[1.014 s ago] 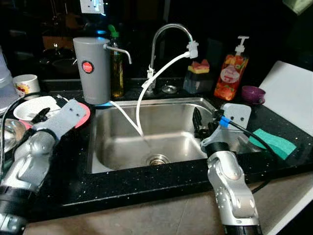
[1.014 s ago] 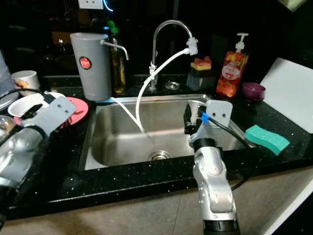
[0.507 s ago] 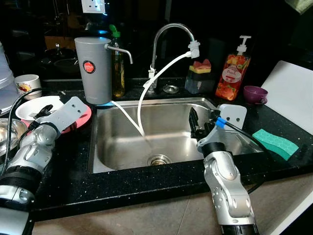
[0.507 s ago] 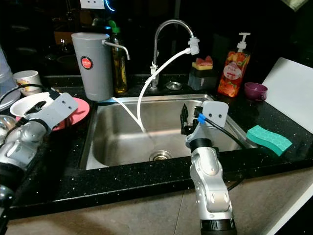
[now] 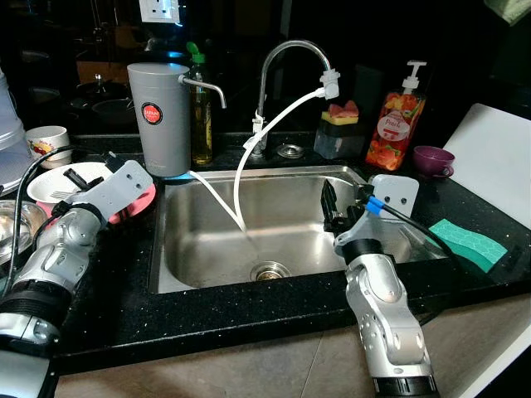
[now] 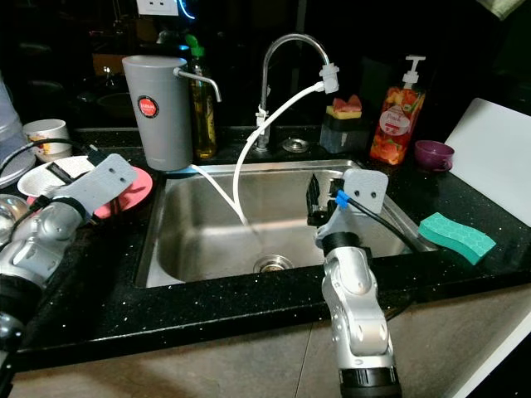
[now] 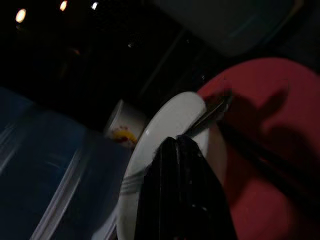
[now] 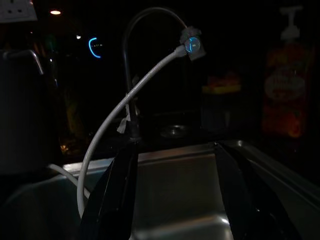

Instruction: Kitchen organization

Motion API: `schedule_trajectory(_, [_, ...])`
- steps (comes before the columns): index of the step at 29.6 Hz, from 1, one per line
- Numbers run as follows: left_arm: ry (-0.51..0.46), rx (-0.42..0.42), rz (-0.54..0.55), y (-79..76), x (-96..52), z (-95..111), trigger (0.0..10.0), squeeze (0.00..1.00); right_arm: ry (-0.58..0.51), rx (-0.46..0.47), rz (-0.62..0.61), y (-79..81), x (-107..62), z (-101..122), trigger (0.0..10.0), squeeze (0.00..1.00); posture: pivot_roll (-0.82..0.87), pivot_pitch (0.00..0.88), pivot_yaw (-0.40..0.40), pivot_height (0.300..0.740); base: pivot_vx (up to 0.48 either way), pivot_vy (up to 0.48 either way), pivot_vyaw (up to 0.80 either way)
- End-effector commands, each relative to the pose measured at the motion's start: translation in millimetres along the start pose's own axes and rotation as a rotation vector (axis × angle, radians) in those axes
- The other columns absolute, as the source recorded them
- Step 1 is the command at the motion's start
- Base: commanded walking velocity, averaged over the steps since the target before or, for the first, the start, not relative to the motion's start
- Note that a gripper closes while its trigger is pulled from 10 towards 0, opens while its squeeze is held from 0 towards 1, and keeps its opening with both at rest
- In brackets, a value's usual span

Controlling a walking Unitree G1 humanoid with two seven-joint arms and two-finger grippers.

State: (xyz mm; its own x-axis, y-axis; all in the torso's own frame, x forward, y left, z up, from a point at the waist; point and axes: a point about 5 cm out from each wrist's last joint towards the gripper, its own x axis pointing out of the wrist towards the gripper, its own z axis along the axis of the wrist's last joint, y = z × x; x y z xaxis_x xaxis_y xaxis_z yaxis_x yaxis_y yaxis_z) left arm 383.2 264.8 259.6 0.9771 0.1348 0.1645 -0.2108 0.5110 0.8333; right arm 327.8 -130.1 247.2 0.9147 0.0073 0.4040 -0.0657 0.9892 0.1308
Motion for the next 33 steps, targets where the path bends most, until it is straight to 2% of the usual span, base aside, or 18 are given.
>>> schedule_trajectory(1, [-0.025,0.004,0.027,0.5,-2.6,2.6,0.0,0.00,0.005,-0.006,-0.004,-1.2,1.1,-2.1,10.0,0.00,0.18,0.008,-0.064,0.740,0.000,0.000,0.00])
schedule_trajectory(3, [-0.034,-0.009,0.049,2.6,-3.8,4.7,0.0,0.00,0.005,-0.006,-0.004,-1.2,1.4,-2.1,10.0,0.00,0.18,0.010,-0.066,0.740,0.000,0.000,0.00])
schedule_trajectory(4, [-0.043,-0.016,0.052,2.7,-4.4,6.1,7.6,0.00,0.005,-0.006,-0.003,-1.1,1.4,-2.2,10.0,0.00,0.18,0.010,-0.066,0.740,0.000,0.000,0.00])
schedule_trajectory(5, [-0.060,-0.017,0.058,2.9,-4.8,9.4,10.0,0.00,0.005,-0.006,-0.003,-1.0,1.3,-2.2,10.0,0.00,0.18,0.010,-0.064,0.740,0.000,0.000,0.00])
schedule_trajectory(8, [-0.174,-0.032,0.122,9.9,-7.4,29.8,10.0,0.00,0.004,-0.006,-0.004,-1.5,0.6,-2.5,10.0,0.00,0.17,0.011,-0.064,0.740,0.000,0.000,0.00])
schedule_trajectory(14, [-0.326,-0.089,0.152,14.4,-13.0,60.9,10.0,0.00,0.002,-0.008,-0.008,-2.7,0.7,-2.2,10.0,0.00,0.17,0.008,-0.061,0.740,0.000,0.000,0.00])
schedule_trajectory(17, [-0.414,-0.217,0.130,11.7,-17.3,82.4,10.0,0.00,0.000,-0.010,-0.011,-3.4,0.9,-1.8,10.0,0.00,0.16,0.007,-0.059,0.740,0.000,0.000,0.00])
schedule_trajectory(19, [-0.424,-0.239,0.124,10.9,-17.8,85.5,10.0,0.00,-0.001,-0.010,-0.011,-3.5,0.9,-1.7,10.0,0.00,0.16,0.007,-0.059,0.740,0.000,0.000,0.00])
schedule_trajectory(21, [-0.475,-0.257,0.089,0.7,-22.5,98.0,10.0,0.00,-0.002,-0.013,-0.014,-4.1,0.2,-1.5,10.0,0.00,0.16,0.007,-0.059,0.740,0.000,0.000,0.00])
schedule_trajectory(22, [-0.475,-0.257,0.089,0.7,-22.5,98.0,10.0,0.00,-0.002,-0.013,-0.014,-4.1,0.2,-1.5,10.0,0.00,0.16,0.007,-0.059,0.740,0.000,0.000,0.00])
schedule_trajectory(26, [-0.538,-0.285,0.024,-18.7,-30.1,112.9,10.0,0.00,-0.002,-0.017,-0.020,-5.3,-1.2,-1.3,10.0,0.00,0.16,0.007,-0.059,0.740,0.000,0.000,0.00])
schedule_trajectory(28, [-0.604,-0.315,-0.038,-33.5,-37.1,125.9,10.0,0.00,-0.001,-0.018,-0.024,-6.6,-1.7,-1.5,10.0,0.00,0.15,0.008,-0.052,0.740,0.000,0.000,0.00])
schedule_trajectory(29, [-0.667,-0.352,-0.076,-39.1,-43.6,137.6,10.0,0.00,-0.001,-0.019,-0.025,-7.1,-1.7,-1.6,10.0,0.00,0.14,0.008,-0.052,0.740,0.000,0.000,0.00])
schedule_trajectory(32, [-0.709,-0.376,-0.099,-41.8,-48.1,145.2,10.0,0.00,0.000,-0.020,-0.025,-7.3,-1.7,-1.6,10.0,0.00,0.14,0.008,-0.052,0.740,0.000,0.000,0.00])
schedule_trajectory(33, [-0.738,-0.428,-0.138,-45.9,-52.8,153.8,10.0,0.00,0.000,-0.020,-0.025,-7.3,-1.5,-1.6,10.0,0.00,0.14,0.007,-0.052,0.740,0.000,0.000,0.00])
